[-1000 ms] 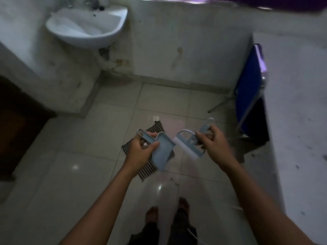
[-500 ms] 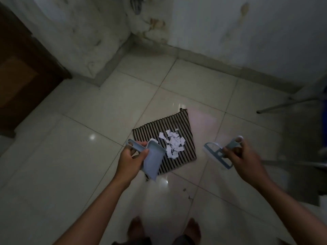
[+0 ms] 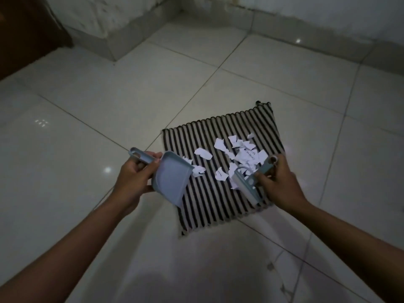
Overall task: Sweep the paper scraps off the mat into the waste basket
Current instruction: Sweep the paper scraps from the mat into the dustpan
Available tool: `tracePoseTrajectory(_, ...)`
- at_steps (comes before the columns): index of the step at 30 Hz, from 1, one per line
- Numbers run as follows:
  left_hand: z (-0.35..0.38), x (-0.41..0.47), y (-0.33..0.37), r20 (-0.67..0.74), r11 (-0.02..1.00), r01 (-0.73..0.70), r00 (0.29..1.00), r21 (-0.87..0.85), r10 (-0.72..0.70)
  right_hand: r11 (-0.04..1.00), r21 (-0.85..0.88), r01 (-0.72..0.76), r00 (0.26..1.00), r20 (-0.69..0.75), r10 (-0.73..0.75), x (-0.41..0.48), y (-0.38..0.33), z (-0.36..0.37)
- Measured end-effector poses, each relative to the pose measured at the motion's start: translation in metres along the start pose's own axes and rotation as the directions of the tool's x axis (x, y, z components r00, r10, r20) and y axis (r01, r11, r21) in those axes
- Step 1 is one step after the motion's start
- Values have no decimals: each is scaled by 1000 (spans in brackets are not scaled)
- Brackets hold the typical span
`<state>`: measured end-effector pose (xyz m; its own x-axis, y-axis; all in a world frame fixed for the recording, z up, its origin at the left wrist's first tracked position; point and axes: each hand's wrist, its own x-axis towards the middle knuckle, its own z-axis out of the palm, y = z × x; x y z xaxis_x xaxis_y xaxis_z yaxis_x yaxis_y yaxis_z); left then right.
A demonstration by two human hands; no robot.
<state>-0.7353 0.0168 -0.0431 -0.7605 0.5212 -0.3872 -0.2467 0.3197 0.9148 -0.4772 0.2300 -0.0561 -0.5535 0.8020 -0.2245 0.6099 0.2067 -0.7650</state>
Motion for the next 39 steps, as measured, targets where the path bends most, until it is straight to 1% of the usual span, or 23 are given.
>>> tracePoseTrajectory(4, 0, -1, -47, -68, 993, 16, 997, -120, -24, 996, 72, 44, 998, 43, -48, 5, 2, 46)
tracePoseTrajectory(8, -14, -5, -72, -131, 965, 83, 984, -248, -118, 992, 98, 75, 997, -6, -75, 4, -11, 76)
tracePoseTrajectory(10, -18, -3, -76, -156, 956, 81, 979, -283, -129, 990, 108, 93, 995, -36, -89, 7, -17, 92)
tracePoseTrajectory(14, -16, 7, -78, -150, 942, 44, 984, -334, -99, 980, 148, 130, 990, -75, -120, 20, -18, 115)
tracePoseTrajectory(17, -10, 14, -79, -125, 936, 50, 987, -348, -99, 976, 83, 201, 978, -80, -195, 28, -20, 121)
tracePoseTrajectory(19, -7, 17, -84, -121, 934, 58, 987, -353, -107, 968, 17, 250, 968, -44, -249, 33, -22, 122)
tracePoseTrajectory(23, -6, 20, -93, -133, 924, 63, 984, -377, -121, 938, -78, 337, 938, 110, -328, 34, -23, 132)
tracePoseTrajectory(25, -6, 18, -97, -135, 913, 64, 983, -404, -129, 936, -73, 345, 932, 143, -332, 24, -21, 135)
tracePoseTrajectory(29, -6, 12, -108, -123, 897, 77, 982, -435, -144, 949, 10, 314, 948, 57, -314, 12, -17, 134)
tracePoseTrajectory(30, -5, 10, -110, -121, 896, 79, 982, -436, -145, 951, 17, 310, 949, 65, -310, 11, -17, 134)
tracePoseTrajectory(33, -3, 7, -113, -115, 893, 84, 982, -442, -149, 939, -18, 343, 925, 183, -334, 2, -17, 144)
tracePoseTrajectory(34, -3, 7, -113, -113, 891, 85, 982, -445, -150, 937, -16, 350, 920, 196, -341, -1, -17, 147)
tracePoseTrajectory(35, -3, 7, -114, -112, 890, 88, 982, -447, -153, 937, 3, 350, 921, 179, -345, -2, -17, 149)
tracePoseTrajectory(38, -5, 6, -117, -121, 887, 93, 979, -452, -165, 943, 85, 323, 944, 44, -327, 0, -15, 146)
tracePoseTrajectory(39, -5, 6, -118, -127, 886, 95, 977, -455, -170, 943, 92, 320, 946, 34, -324, 1, -15, 145)
